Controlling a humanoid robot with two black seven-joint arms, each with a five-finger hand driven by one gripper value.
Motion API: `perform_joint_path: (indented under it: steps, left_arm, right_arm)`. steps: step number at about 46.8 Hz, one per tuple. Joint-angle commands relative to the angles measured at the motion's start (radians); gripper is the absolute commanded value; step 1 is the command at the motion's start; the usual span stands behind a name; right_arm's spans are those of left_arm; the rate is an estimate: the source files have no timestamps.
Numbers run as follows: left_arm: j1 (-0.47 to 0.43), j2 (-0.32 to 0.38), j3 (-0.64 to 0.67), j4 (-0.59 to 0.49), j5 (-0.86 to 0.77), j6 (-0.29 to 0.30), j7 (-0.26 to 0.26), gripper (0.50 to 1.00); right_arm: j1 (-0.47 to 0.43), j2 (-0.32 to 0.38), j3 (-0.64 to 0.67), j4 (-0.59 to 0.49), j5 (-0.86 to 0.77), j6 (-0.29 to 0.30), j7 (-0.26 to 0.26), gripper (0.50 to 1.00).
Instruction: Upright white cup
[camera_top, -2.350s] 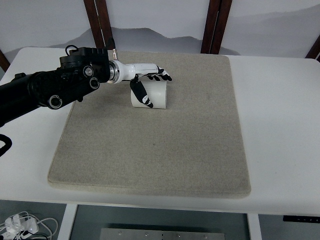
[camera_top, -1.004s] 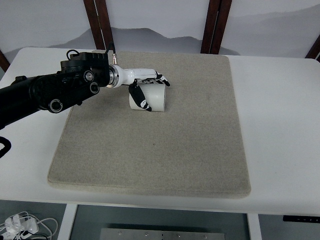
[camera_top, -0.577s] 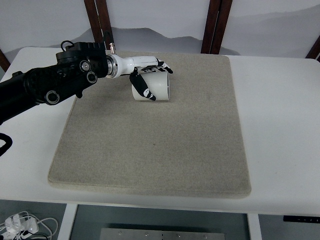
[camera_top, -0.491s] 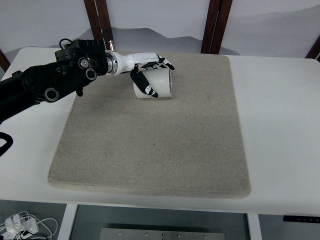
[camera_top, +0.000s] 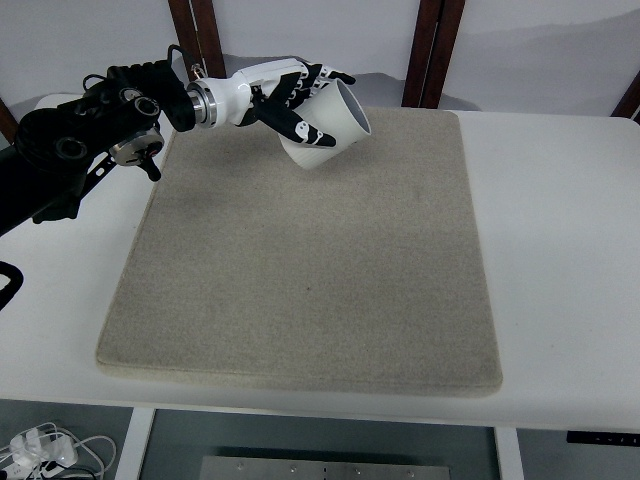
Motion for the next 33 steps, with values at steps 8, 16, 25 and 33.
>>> perform_joint_path:
  steps: [8, 16, 25, 33]
  left_arm:
    - [0.037, -0.002, -0.014, 0.117, -0.173, -0.082, -0.112, 0.553]
    - [0.069, -0.009, -0.014, 0.148, -0.224, -0.097, -0.225, 0.555]
    - [0.114, -0.043, -0.013, 0.199, -0.319, -0.126, -0.331, 0.555]
    - [0.143, -0.069, -0.013, 0.237, -0.320, -0.126, -0.454, 0.555]
  right_arm:
    - [0.000, 0.000, 0.000, 0.000, 0.000, 0.000, 0.000, 0.952]
    - [0.000, 0.000, 0.000, 0.000, 0.000, 0.000, 0.000, 0.952]
    - [0.000, 0.000, 0.000, 0.000, 0.000, 0.000, 0.000, 0.952]
    - [0.000, 0.000, 0.000, 0.000, 0.000, 0.000, 0.000, 0.952]
